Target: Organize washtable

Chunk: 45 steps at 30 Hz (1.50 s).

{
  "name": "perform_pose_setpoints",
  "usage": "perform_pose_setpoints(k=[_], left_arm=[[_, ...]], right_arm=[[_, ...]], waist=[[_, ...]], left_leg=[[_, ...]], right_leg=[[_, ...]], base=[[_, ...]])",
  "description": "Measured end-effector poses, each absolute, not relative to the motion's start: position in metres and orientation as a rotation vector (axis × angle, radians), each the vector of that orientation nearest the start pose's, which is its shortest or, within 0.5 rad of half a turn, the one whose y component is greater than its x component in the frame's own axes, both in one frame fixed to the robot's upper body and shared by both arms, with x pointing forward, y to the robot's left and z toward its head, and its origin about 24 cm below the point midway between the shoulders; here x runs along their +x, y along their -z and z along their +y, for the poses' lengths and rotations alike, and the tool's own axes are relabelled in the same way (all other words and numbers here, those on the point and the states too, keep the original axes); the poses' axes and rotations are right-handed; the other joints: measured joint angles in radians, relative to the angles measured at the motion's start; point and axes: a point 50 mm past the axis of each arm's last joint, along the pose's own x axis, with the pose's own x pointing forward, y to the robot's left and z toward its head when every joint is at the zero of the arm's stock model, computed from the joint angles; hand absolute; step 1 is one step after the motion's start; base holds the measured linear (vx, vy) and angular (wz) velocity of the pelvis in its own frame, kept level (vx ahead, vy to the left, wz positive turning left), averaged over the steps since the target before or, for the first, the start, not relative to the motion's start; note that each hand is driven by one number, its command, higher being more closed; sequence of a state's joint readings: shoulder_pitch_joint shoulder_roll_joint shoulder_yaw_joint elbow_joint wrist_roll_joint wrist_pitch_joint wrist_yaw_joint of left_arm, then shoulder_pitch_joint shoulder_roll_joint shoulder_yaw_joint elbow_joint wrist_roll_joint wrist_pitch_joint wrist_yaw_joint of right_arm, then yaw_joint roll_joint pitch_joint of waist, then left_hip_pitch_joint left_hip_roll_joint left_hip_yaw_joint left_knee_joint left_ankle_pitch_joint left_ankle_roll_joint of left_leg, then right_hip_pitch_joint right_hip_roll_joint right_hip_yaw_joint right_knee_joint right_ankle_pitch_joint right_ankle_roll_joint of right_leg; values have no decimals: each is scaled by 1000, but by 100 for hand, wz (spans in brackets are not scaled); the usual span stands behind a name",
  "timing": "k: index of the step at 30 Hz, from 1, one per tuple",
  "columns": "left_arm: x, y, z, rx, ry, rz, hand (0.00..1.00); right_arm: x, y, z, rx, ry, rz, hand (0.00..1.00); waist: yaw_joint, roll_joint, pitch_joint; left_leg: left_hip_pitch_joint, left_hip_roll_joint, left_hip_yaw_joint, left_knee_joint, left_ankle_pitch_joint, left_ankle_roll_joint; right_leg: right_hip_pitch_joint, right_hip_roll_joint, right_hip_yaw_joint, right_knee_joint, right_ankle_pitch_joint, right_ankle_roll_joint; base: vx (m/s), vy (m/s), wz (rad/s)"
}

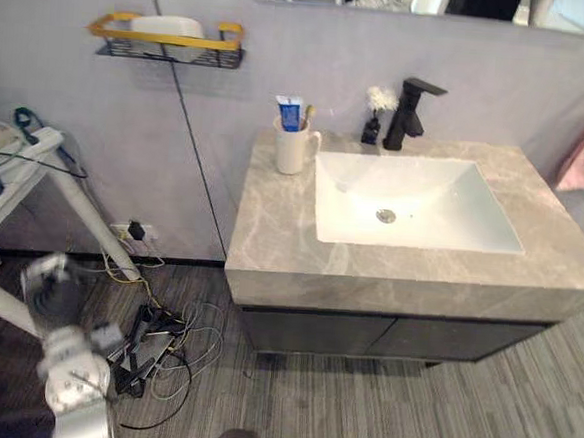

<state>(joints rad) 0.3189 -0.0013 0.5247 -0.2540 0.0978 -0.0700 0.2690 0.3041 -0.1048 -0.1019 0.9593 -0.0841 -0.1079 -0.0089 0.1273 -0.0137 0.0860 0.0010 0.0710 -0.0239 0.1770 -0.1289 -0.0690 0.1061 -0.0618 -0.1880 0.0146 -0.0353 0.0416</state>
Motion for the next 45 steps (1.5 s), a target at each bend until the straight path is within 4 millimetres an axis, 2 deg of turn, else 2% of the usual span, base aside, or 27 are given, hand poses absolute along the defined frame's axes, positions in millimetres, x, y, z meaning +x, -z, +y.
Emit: perform_pose_setpoints(k=[1, 3, 4, 7, 9, 11, 12, 13, 16, 18, 21, 24, 25, 27, 29, 31, 32, 33, 34, 35, 37, 38, 39, 41, 43, 44, 45], left_arm=[[126, -42, 296, 267, -882, 55, 0], [111, -26, 297, 257, -917, 143, 0], [101, -7, 298, 249, -945, 234, 0], [91, 24, 295, 214, -964, 380, 0], [78, 54, 290, 178, -964, 528, 0], [58, 86, 280, 134, -949, 706, 0], [54, 95, 276, 109, -942, 751, 0], [37, 116, 265, 45, -927, 876, 0], [17, 143, 243, -61, -892, 1047, 0], [2, 156, 226, -123, -836, 1166, 0], [0, 162, 219, -160, -815, 1211, 0], [12, 162, 215, -155, -751, 1196, 0], [18, 163, 213, -141, -713, 1191, 0], [32, 162, 213, -124, -675, 1164, 0], [40, 162, 219, -108, -664, 1151, 0], [40, 161, 224, -88, -661, 1149, 0], [39, 161, 225, -72, -647, 1158, 0], [42, 161, 226, -69, -634, 1157, 0], [41, 164, 220, -92, -611, 1180, 0], [39, 165, 216, -102, -604, 1190, 0], [38, 166, 214, -105, -586, 1193, 0], [39, 166, 214, -106, -581, 1191, 0], [38, 166, 212, -97, -564, 1198, 0], [39, 166, 213, -82, -550, 1197, 0], [40, 165, 219, -66, -554, 1192, 0], [40, 165, 220, -66, -556, 1191, 0], [39, 164, 220, -65, -562, 1186, 0]], right_arm=[[27, 162, -207, -104, 157, 1160, 0], [26, 163, -204, -96, 144, 1162, 0], [26, 163, -201, -99, 128, 1166, 0], [27, 163, -200, -106, 114, 1162, 0], [29, 163, -198, -115, 95, 1154, 0], [35, 162, -196, -125, 77, 1140, 0], [38, 162, -196, -127, 77, 1130, 0], [40, 161, -197, -129, 77, 1120, 0], [42, 161, -197, -125, 83, 1117, 0], [46, 160, -198, -126, 91, 1107, 0], [55, 159, -204, -120, 138, 1086, 0], [62, 156, -212, -125, 166, 1067, 0], [64, 156, -213, -130, 167, 1068, 0], [68, 155, -219, -149, 168, 1063, 0], [69, 155, -220, -154, 164, 1069, 0], [67, 157, -219, -157, 157, 1083, 0], [65, 159, -217, -158, 143, 1097, 0], [64, 160, -213, -155, 130, 1110, 0], [64, 160, -217, -173, 123, 1114, 0], [66, 160, -216, -178, 117, 1112, 0], [66, 160, -214, -218, 67, 1120, 0], [67, 160, -214, -237, 45, 1121, 0], [71, 160, -214, -255, 17, 1114, 0], [75, 160, -209, -265, -20, 1105, 0], [81, 160, -200, -300, -81, 1082, 0], [83, 159, -199, -309, -94, 1072, 0], [86, 158, -198, -320, -109, 1055, 0]], waist=[[0, -11, -11], [3, -20, -16], [9, -27, -19], [13, -31, -20], [13, -33, -19], [10, -35, -19], [6, -33, -18], [-5, -29, -20], [-12, -28, -20], [-15, -25, -20], [-32, -7, -24], [-42, 21, -21], [-54, 25, -20], [-60, 37, -18], [-60, 42, -14], [-60, 36, -17], [-61, 23, -25], [-56, 2, -32], [-55, 12, -31], [-57, 16, -32], [-56, 10, -44], [-56, 13, -43], [-57, 26, -41], [-57, 12, -31], [-57, -8, -8], [-57, -13, 1], [-55, -20, 20]], left_leg=[[-3, 1, -7, 4, -5, 0], [-7, 3, -25, 16, -8, -2], [-23, 10, -43, 49, -16, -1], [-65, 15, -79, 115, -37, -2], [-79, 23, -81, 140, -44, 4], [-92, 42, -46, 150, -44, 4], [-100, 51, -44, 160, -44, 3], [-116, 54, -53, 189, -52, -7], [-135, 59, -46, 225, -69, -16], [-149, 69, 4, 241, -76, -10], [-178, 70, 62, 260, -90, 2], [-188, 70, 144, 283, -117, 31], [-187, 68, 184, 283, -116, 49], [-183, 75, 255, 248, -100, 76], [-134, 93, 330, 211, -90, 81], [-88, 102, 387, 179, -82, 70], [-74, 100, 420, 175, -77, 62], [-75, 98, 445, 175, -70, 53], [-71, 98, 465, 144, -54, 46], [-63, 94, 469, 114, -36, 51], [-47, 90, 536, 34, 23, 35], [-48, 95, 555, 33, 28, 31], [-48, 119, 583, 43, 34, 26], [-35, 155, 618, 86, 41, 16], [-30, 223, 629, 216, 39, 16], [-29, 244, 611, 259, 38, 18], [-44, 264, 511, 348, 25, 20]], right_leg=[[2, 0, -14, 6, -14, -1], [3, 0, -32, 24, -28, -9], [3, -1, -55, 53, -47, -5], [-6, 2, -99, 103, -69, -9], [-15, 2, -117, 126, -84, -10], [-28, 2, -116, 137, -96, -10], [-32, 2, -117, 141, -96, -9], [-46, 4, -114, 150, -97, -8], [-69, 8, -89, 159, -91, -1], [-99, 9, -43, 155, -73, 6], [-153, 5, 29, 147, -49, 30], [-203, -18, 71, 164, -39, 44], [-216, -52, 28, 170, -44, 36], [-249, -125, -123, 278, -79, -17], [-248, -202, -261, 516, -132, -55], [-186, -228, -293, 624, -148, -58], [-143, -247, -311, 612, -136, -53], [-138, -240, -328, 552, -154, -13], [-128, -201, -362, 476, -145, -25], [-122, -187, -361, 428, -142, -25], [-105, -130, -306, 230, -109, 31], [-103, -117, -287, 189, -94, 48], [-91, -84, -251, 128, -52, 32], [-91, -56, -187, 88, -24, 21], [-94, -22, -96, 103, -19, 7], [-95, -10, -65, 116, -23, -1], [-100, 11, 1, 154, -39, -20]], base=[[-93, -35, 35], [-48, -17, 35], [-47, -14, 41], [-44, -17, 43], [-84, -15, 28], [-53, -11, 3], [-32, 16, -1], [-4, 25, -3], [0, 56, -27], [-20, 83, -58], [-39, 141, -68], [-31, 173, -79], [-58, 238, -76], [-67, 170, -77], [-9, 66, -99], [37, -33, -98], [44, -116, -101], [19, -119, -112], [-22, -56, -96], [-23, -74, -96], [-7, -117, -101], [-52, -116, -100], [-76, -82, -103], [-128, -108, -104], [-144, -147, -114], [-135, -130, -140], [-148, -20, -166]])
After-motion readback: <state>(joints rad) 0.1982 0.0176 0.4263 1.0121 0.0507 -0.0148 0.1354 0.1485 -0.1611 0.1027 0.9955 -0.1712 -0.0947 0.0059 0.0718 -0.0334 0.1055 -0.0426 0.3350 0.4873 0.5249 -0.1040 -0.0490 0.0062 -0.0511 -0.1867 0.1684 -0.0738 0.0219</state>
